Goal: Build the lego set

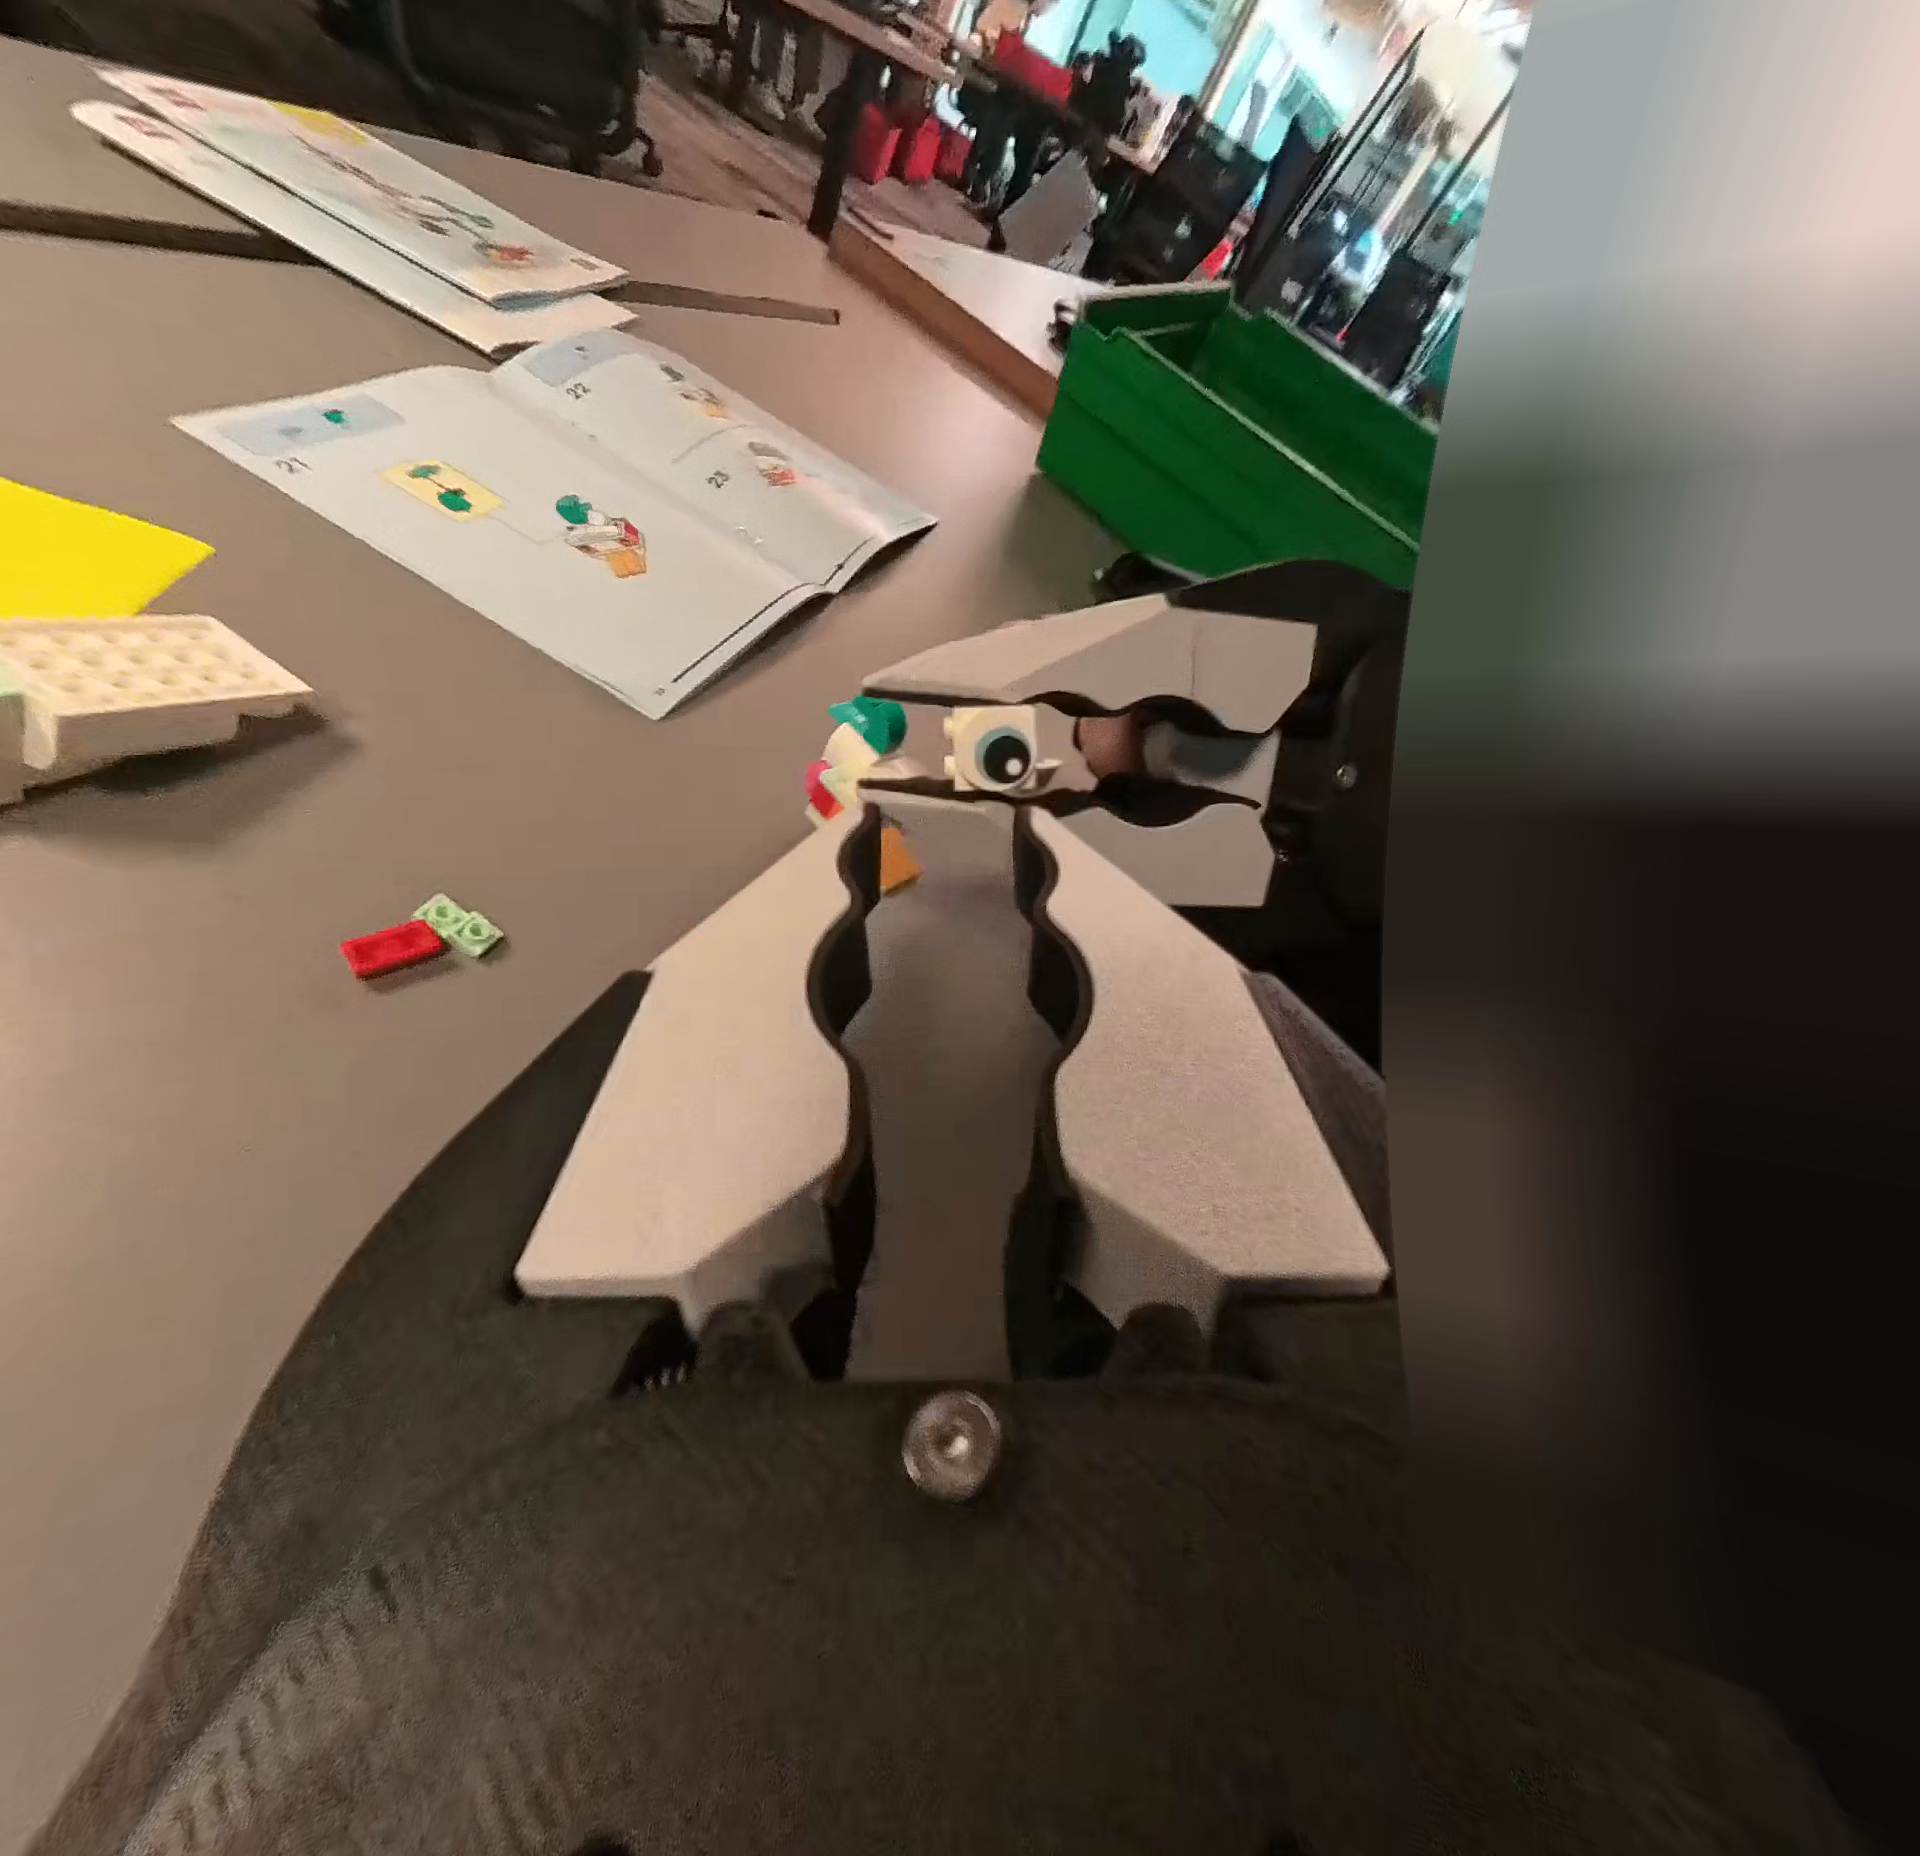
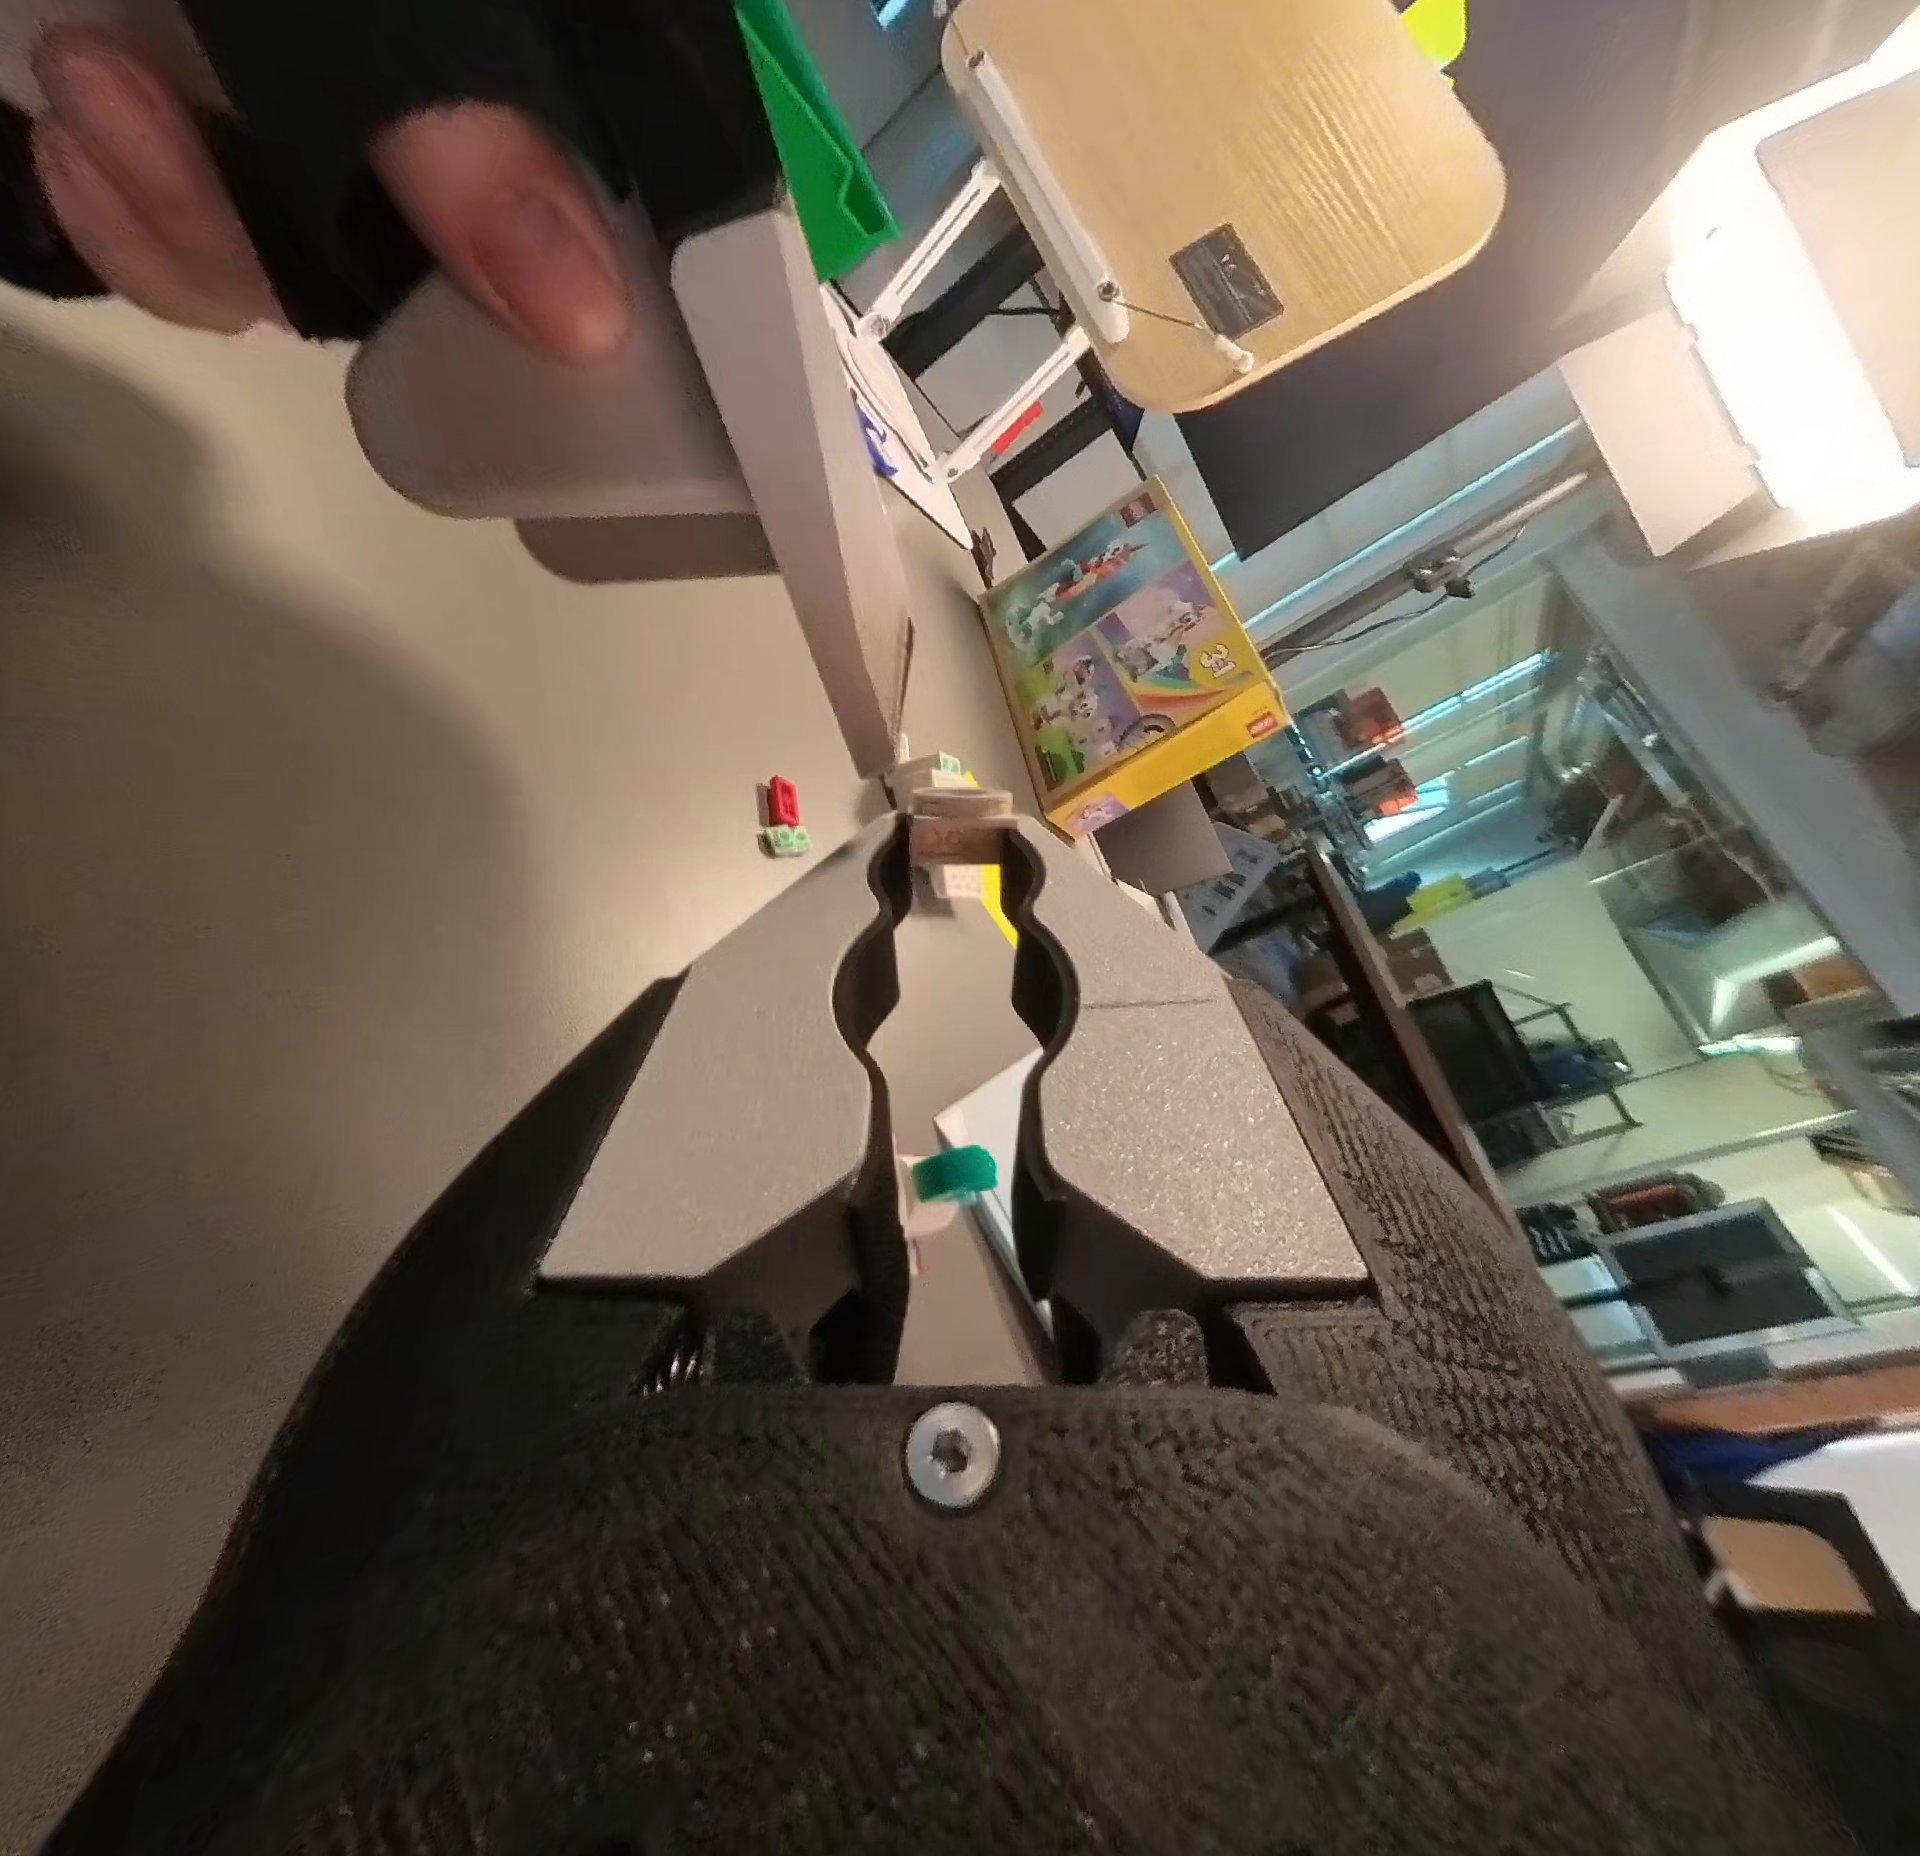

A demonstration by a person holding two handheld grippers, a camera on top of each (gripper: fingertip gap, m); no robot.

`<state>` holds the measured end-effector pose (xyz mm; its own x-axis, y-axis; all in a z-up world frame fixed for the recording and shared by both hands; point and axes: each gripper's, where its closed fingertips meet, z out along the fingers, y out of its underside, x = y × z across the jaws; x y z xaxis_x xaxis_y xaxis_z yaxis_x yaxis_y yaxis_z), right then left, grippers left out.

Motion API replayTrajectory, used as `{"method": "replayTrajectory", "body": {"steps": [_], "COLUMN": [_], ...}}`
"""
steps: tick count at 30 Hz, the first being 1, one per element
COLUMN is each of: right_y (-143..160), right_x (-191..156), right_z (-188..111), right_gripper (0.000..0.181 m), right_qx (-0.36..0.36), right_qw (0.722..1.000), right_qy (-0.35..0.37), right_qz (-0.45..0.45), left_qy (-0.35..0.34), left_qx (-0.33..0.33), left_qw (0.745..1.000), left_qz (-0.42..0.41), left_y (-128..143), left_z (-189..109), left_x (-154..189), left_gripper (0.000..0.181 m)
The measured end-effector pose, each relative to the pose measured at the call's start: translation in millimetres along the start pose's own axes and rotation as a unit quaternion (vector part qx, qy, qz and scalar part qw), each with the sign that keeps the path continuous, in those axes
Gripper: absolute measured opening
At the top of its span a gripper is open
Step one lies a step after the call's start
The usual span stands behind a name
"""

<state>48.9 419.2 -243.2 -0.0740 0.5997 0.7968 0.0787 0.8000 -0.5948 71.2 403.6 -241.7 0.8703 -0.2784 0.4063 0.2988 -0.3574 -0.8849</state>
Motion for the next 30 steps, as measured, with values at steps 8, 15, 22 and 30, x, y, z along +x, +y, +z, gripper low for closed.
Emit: {"method": "replayTrajectory", "body": {"steps": [8,15,22,30], "right_y": [6.2,2.7,-3.2,-6.5], "right_x": [-9.3,-17.4,-19.8,-21.6], "right_z": [2.8,2.0,-1.6,-4.0], "right_gripper": [0.014,0.014,0.014,0.014], "right_qx": [-0.028,-0.011,0.015,0.029], "right_qw": [0.996,0.992,0.990,0.991], "right_qy": [0.001,-0.006,-0.014,-0.022], "right_qz": [-0.086,-0.125,-0.138,-0.126], "left_qy": [-0.001,-0.006,0.040,0.063], "left_qx": [-0.008,-0.049,-0.061,-0.063], "left_qw": [1.000,0.998,0.997,0.996], "left_qz": [0.026,0.042,0.012,0.024], "left_y": [2.2,13.4,15.2,15.9], "left_z": [4.4,8.0,3.9,1.0], "left_x": [4.6,2.9,7.9,11.9], "left_gripper": [0.024,0.015,0.015,0.015]}}
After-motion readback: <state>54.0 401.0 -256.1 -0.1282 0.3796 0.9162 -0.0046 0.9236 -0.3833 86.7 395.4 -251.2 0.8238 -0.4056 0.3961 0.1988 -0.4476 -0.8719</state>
